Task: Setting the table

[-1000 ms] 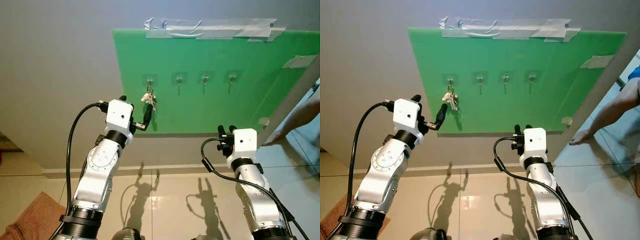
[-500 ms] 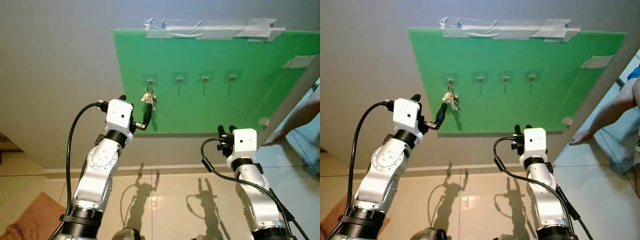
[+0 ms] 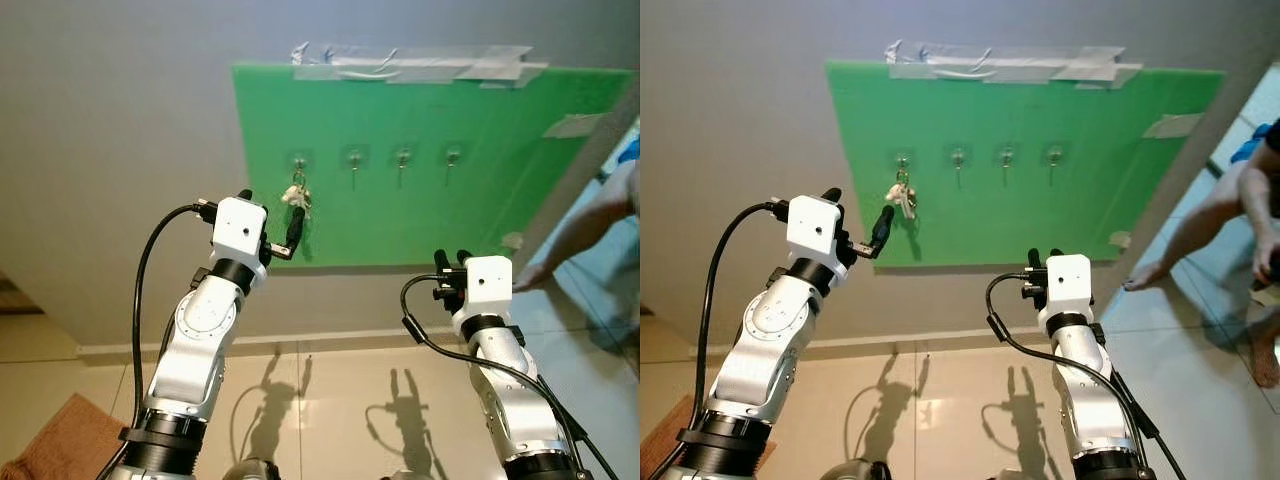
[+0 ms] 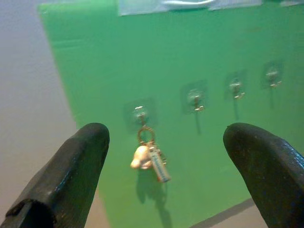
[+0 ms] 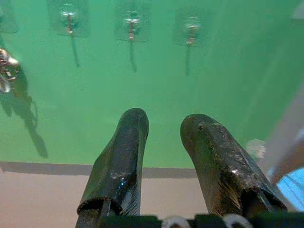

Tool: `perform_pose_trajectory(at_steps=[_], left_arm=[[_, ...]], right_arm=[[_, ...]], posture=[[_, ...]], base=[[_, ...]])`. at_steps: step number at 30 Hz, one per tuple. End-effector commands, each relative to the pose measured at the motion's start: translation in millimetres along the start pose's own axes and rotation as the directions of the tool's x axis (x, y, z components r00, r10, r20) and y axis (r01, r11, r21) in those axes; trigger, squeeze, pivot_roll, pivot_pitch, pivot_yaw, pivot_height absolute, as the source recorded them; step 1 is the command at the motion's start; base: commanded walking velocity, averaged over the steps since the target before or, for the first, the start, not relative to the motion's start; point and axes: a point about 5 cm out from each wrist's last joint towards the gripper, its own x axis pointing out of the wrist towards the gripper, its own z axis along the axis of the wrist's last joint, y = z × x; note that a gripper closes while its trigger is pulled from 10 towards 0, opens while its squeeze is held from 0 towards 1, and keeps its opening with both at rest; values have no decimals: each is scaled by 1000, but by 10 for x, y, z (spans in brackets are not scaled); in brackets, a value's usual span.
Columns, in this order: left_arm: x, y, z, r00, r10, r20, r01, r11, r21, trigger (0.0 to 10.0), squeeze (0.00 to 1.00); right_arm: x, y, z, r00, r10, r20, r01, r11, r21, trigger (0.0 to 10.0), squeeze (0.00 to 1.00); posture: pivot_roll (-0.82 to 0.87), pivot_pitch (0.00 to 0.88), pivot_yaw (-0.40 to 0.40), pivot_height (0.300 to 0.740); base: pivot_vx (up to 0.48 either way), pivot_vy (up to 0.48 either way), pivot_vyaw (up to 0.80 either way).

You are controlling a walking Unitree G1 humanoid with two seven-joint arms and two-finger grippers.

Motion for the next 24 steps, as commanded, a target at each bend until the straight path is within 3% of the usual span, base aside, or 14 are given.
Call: perform_pose_trajectory(at_steps=[1,13,24], left_arm=[[-3,12,-12,1000,14,-12,-14,1000,10,10000,0],[-1,17,-13,1000,23,-20,-22,1000,14,10000,0],[-2,11,-13,1000,23,-19,-23,1000,11,10000,0]], right_arm=[[-7,1,1,1000,1,6,-1,1000,-13,10000,0],[-13,7,-10,1000,-1,2,1,1000,-10,10000,0],[-20,13,-19,1000,2,-1,-2,1000,-8,10000,0]], posture=[[-148,28,24,740],[-149,33,26,740],[-150,39,27,740]], base=[[0,0,0],[-268,0,0],[0,0,0]])
